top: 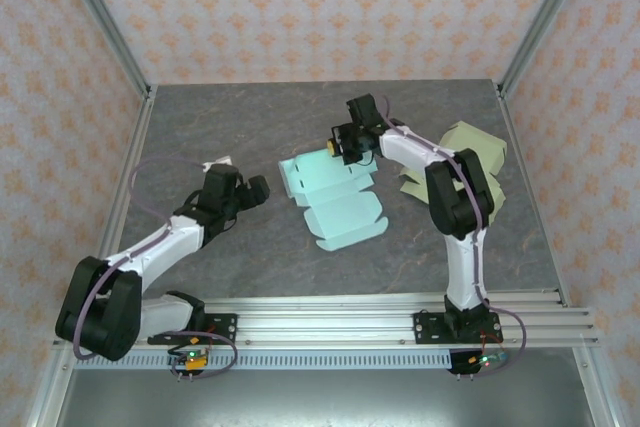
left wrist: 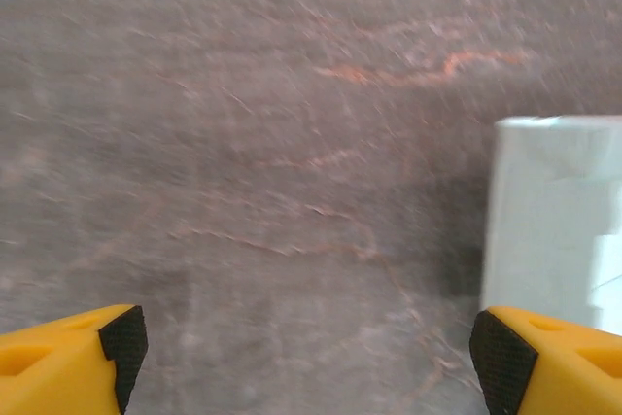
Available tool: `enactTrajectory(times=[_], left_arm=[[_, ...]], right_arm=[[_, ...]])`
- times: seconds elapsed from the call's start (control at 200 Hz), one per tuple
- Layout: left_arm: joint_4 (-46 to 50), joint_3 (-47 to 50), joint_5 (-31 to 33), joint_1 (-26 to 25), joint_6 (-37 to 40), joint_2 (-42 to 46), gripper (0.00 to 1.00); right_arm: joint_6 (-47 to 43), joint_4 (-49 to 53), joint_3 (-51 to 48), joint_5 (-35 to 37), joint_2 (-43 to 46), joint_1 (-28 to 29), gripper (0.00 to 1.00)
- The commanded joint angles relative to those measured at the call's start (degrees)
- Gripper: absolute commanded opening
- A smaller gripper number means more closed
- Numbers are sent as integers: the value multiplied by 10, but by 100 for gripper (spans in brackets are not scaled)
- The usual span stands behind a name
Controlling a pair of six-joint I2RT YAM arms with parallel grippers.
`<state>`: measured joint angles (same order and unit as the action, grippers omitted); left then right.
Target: Fold the paper box
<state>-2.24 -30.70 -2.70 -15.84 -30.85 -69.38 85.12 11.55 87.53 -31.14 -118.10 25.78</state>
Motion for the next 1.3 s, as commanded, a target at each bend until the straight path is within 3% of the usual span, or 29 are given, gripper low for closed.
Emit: enactTrajectory(times=[0.0,0.155,0.285,0.465,0.561,0.696,0.846,0.951,1.291], left_arm=[[-127,20,77,10,47,2,90],[-157,12,28,10,66,-53,90],[-180,13,53,10,62,-91,90],[-240,7,1,10,87,-116,89],[-283,18,-26,10,115,-122,89],[-386,38,-71,10,145,-156,87],[-387,8,-88,-22,214,-192,85],[-415,-2,-119,-35,232,-228,77],[-470,-28,-83,-71,255,-291,67]], right_arm=[[16,-255,-52,-33,20,-6,3],[-11,-470,-152,-13,26,-6,4],[-20,-662,-221,-1,16,-6,6],[-17,-765,-276,-15,4,-5,2],[-29,-768,-297,-15,12,-5,3],[-129,-703,-307,-46,33,-4,2],[-205,-641,-324,-54,50,2,2],[-196,-660,-340,-48,44,2,2],[-173,-682,-348,-44,38,4,3]])
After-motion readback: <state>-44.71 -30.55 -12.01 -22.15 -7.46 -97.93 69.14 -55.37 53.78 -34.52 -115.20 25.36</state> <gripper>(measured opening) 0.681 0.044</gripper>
